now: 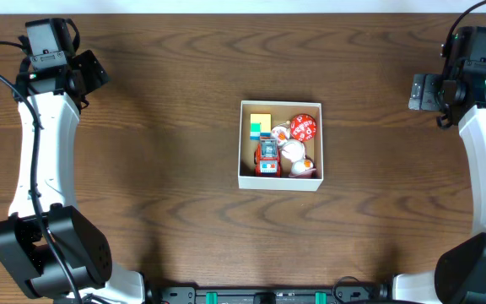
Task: Pack container
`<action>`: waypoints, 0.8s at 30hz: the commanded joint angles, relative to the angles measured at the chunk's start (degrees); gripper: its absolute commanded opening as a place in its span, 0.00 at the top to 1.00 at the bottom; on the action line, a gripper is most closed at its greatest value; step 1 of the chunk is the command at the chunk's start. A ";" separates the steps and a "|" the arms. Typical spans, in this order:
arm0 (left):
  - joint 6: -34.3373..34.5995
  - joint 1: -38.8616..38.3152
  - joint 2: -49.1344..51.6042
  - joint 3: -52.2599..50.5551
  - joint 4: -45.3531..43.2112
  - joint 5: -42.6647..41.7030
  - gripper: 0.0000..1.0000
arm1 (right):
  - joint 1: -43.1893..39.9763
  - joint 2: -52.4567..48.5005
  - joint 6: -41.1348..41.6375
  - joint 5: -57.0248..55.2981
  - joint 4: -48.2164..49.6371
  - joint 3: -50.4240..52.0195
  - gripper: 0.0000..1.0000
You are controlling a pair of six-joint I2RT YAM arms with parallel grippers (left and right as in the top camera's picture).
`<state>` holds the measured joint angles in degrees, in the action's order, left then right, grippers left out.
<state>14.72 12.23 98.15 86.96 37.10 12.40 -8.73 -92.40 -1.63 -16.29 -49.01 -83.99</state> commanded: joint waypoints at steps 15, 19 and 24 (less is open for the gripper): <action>-0.55 0.02 -0.11 0.70 0.20 0.50 0.02 | -0.22 0.13 0.96 -0.17 -0.07 -0.66 0.01; -0.55 0.02 -0.11 0.70 0.20 0.50 0.02 | -0.22 0.13 0.96 -0.17 -0.07 -0.66 0.01; -0.55 0.02 -0.11 0.70 0.20 0.50 0.02 | -0.22 0.13 0.96 -0.17 -0.07 -0.66 0.01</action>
<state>14.72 12.23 98.15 86.96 37.10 12.40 -8.73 -92.40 -1.63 -16.29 -49.01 -83.99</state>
